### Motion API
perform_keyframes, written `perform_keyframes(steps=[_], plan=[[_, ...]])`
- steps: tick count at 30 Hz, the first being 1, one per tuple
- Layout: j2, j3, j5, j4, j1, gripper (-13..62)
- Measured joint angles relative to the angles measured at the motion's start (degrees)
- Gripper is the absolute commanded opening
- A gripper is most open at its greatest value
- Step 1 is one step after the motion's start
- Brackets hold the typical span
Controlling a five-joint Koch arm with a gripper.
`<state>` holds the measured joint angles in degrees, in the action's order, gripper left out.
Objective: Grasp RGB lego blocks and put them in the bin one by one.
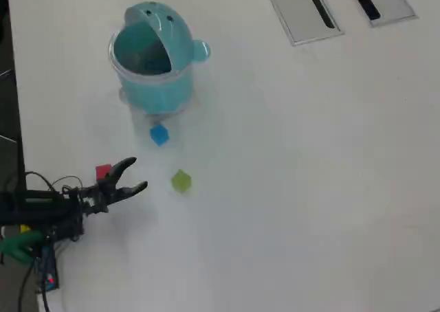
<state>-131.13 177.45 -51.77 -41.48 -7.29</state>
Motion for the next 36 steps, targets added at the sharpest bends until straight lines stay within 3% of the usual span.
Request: perform_keyframes(steps=[22,36], plan=[[0.0,-1.8,-15.6,-3.3,-10.4,31.0],[-0.1,-14.2,-35.9,23.7,-9.6,35.8]])
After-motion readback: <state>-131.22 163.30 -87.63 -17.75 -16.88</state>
